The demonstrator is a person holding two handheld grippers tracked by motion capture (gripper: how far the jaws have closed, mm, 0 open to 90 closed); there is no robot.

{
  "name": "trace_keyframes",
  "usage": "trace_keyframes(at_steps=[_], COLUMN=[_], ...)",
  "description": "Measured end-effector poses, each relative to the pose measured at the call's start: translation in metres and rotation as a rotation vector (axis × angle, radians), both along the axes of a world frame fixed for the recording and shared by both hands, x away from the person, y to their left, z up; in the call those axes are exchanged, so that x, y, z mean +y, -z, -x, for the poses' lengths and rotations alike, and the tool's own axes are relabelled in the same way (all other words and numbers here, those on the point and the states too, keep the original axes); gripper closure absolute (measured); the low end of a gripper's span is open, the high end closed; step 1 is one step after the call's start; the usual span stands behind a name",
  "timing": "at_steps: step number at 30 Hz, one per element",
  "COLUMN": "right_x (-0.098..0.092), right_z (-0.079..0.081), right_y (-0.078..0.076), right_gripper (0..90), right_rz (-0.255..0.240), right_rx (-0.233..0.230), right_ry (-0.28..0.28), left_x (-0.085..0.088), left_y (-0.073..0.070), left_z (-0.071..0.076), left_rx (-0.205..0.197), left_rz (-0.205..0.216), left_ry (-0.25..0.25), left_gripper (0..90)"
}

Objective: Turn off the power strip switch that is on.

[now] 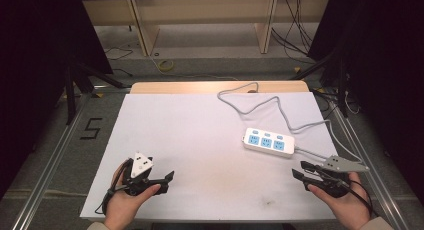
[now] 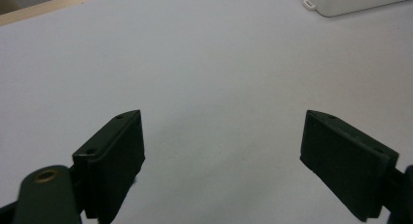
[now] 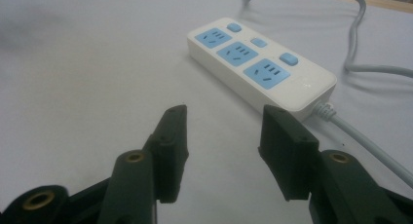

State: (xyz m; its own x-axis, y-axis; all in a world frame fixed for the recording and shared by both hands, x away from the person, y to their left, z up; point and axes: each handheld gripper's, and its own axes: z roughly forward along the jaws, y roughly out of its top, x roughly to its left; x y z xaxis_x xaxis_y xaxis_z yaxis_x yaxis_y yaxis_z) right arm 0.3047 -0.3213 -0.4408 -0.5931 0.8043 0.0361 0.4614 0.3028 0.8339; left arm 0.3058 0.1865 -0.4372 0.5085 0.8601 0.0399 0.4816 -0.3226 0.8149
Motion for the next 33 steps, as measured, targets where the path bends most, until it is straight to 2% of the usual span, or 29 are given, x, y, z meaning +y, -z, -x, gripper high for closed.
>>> trace_keyframes(at_steps=[6, 7, 8, 10, 13, 22, 29, 33], right_x=[0.0, 0.0, 0.0, -0.001, 0.0, 0.004, 0.012, 0.018], right_z=[0.0, 0.0, 0.0, 0.0, -0.004, -0.015, -0.04, -0.047], right_y=[-0.001, -0.002, -0.002, -0.004, -0.01, -0.018, -0.023, -0.026], right_gripper=[61.6, 68.1, 68.1, 77.0, 89.9, 90.0, 90.0, 90.0], right_rz=[0.009, 0.02, 0.02, 0.042, 0.092, 0.108, 0.124, 0.134], right_rx=[-0.001, 0.004, 0.004, 0.014, 0.027, 0.057, 0.069, 0.069], right_ry=[0.001, 0.007, 0.007, 0.011, 0.027, 0.032, 0.042, 0.038], left_x=[-0.001, -0.001, -0.001, -0.001, -0.002, -0.001, 0.0, 0.0], left_y=[0.001, 0.001, 0.001, 0.002, 0.002, 0.003, 0.004, 0.004], left_z=[-0.001, -0.001, -0.002, -0.002, -0.002, -0.003, -0.003, -0.003], left_rx=[0.001, 0.003, 0.002, 0.005, 0.007, 0.013, 0.016, 0.015], left_rz=[-0.005, -0.005, -0.008, -0.009, -0.01, -0.019, -0.02, -0.017], left_ry=[0.006, 0.006, 0.007, 0.006, 0.005, 0.001, -0.002, -0.003], left_gripper=[15.6, 15.6, 15.6, 15.7, 15.7, 15.8, 15.9, 15.9])
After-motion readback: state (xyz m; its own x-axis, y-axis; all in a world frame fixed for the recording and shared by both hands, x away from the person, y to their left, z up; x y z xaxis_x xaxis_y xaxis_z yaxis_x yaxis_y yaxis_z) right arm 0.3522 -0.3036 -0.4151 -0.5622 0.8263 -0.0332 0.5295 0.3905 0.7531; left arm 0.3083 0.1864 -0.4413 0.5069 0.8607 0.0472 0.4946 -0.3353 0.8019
